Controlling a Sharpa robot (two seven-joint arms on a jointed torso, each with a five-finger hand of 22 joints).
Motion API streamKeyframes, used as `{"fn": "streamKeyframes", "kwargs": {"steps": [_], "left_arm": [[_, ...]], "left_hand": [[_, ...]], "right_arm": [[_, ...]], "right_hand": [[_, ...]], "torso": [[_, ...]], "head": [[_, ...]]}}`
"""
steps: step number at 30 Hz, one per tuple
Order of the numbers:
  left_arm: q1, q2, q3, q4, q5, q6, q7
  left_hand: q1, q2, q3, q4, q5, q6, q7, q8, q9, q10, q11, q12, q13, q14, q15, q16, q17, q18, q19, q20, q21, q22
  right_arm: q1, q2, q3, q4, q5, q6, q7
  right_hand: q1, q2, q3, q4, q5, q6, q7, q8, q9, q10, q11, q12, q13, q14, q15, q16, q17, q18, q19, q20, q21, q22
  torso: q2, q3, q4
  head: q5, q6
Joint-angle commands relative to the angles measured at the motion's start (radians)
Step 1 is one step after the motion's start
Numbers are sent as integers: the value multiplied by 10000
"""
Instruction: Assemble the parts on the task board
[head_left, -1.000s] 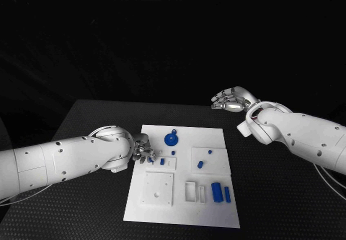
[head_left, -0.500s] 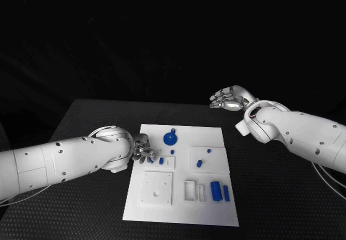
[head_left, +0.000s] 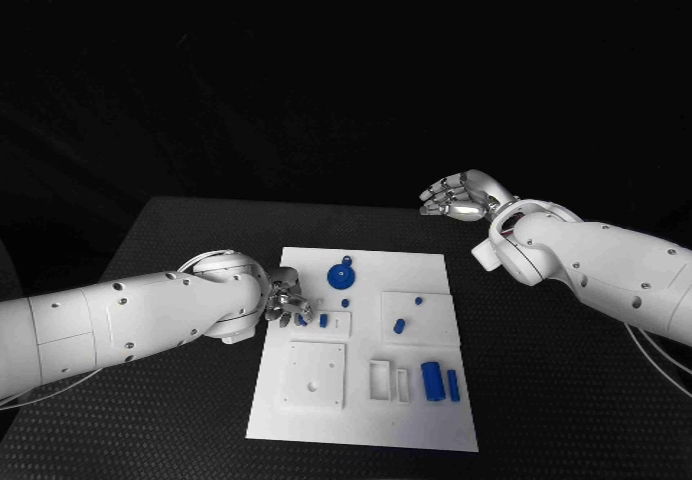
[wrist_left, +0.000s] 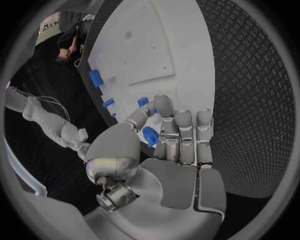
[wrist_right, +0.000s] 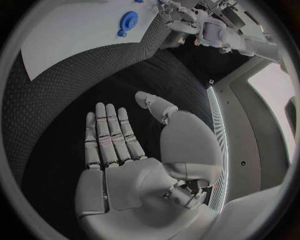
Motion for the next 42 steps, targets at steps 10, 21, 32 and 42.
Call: {"fn": "streamKeyframes", "kwargs": {"steps": [10,21,32,42], "left_arm": [[-20,1,-11,-11,-99,359,-56],[-24,-30,-11,28,-178,382,-88],[-63,0,-11,-32,-278,500,-105],[-70,56,-12,-37,-282,505,-104]], "left_hand": [[50,145,79,-17,81,541,-506,37,18,-54,-43,56,14,35,-146,45,7,125,44,-1664,19,16],[55,149,84,-27,85,539,-506,38,19,-60,-46,65,16,33,-147,49,7,125,42,-1666,21,17],[60,151,90,-36,88,536,-506,40,20,-66,-49,72,19,31,-148,53,6,124,41,-1669,24,18],[62,145,90,-42,82,532,-506,40,20,-72,-49,81,21,28,-148,57,5,123,40,-1671,27,19]], "right_arm": [[-2,19,1,16,41,175,110],[-2,12,1,32,41,162,125],[-4,11,1,24,41,165,127],[-6,17,1,51,41,168,134]], "right_hand": [[6,-99,-99,21,75,-63,124,9,-28,91,6,-123,-19,-5,69,-69,-45,-164,-70,20,-92,39],[4,-96,-121,25,98,-68,126,10,-31,102,3,-153,-19,-8,71,-77,-60,-168,-72,17,-114,56],[6,-97,-135,23,112,-71,126,11,-34,109,-2,-174,-19,-11,73,-84,-71,-172,-74,16,-129,68],[7,-95,-150,22,123,-73,126,14,-36,119,-5,-194,-19,-14,75,-90,-81,-176,-75,15,-145,80]], "torso": [[7,-5,-17],[6,-1,-6],[12,0,-25],[8,3,-17]], "head": [[103,8],[90,-15],[98,-29],[83,-26]]}}
